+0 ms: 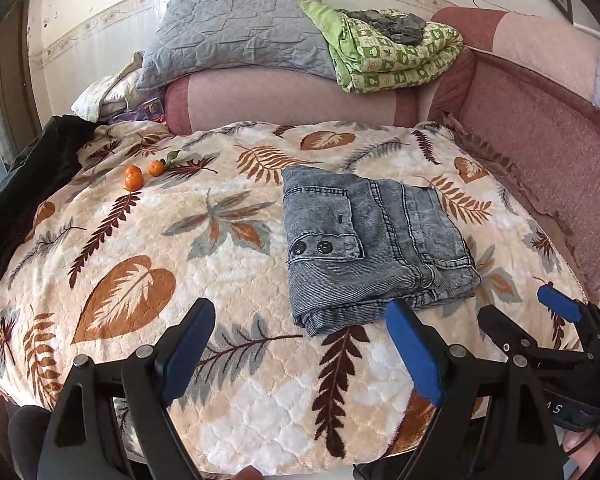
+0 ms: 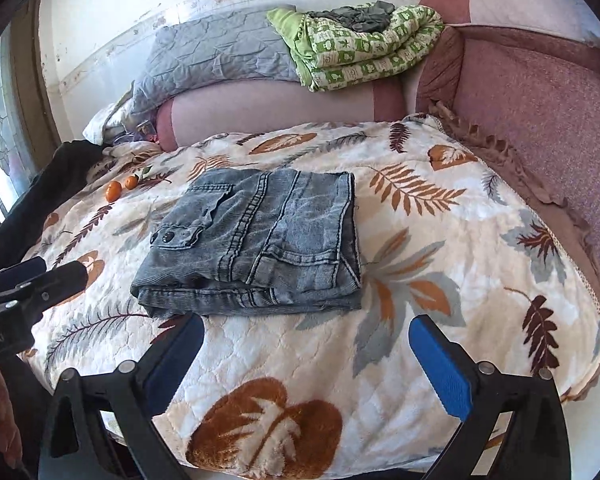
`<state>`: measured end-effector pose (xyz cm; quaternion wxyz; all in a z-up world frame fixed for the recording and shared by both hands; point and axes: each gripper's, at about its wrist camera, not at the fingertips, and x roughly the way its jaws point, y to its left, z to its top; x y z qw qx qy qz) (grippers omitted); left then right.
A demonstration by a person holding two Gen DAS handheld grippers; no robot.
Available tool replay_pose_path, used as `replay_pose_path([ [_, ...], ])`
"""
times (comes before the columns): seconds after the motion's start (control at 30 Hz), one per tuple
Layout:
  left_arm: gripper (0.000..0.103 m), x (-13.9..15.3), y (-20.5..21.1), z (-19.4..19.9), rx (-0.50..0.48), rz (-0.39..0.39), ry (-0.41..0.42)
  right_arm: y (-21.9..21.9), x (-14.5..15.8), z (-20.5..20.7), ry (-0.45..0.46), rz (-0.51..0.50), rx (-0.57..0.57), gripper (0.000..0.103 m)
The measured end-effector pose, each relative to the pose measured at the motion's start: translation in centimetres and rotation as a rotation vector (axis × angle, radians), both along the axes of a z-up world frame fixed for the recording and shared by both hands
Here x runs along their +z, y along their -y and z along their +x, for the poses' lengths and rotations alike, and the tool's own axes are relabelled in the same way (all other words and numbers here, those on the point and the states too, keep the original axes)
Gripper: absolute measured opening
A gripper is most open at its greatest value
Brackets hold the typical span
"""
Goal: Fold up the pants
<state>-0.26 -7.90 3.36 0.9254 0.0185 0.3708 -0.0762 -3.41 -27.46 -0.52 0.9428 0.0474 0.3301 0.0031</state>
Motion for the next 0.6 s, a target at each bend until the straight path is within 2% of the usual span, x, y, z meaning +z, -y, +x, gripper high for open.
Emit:
replay_pose_path([
  [0.17, 0.088, 0.0, 0.6, 0.5, 0.006, 0.005, -0.007, 0.2, 0.7, 0.4, 0.031, -0.038, 0.001, 0.103],
  [0.33, 0.088, -0.6, 1.0, 1.3, 0.008, 0.004, -0.04, 0.4, -0.5, 0.9, 0.018, -0.046, 0.007, 0.103],
  [0.6, 0.088, -1.0, 2.0, 2.2, -0.002, 0.023, -0.029, 1.1, -1.9, 1.6, 0.02, -0.024, -0.014, 0.103],
])
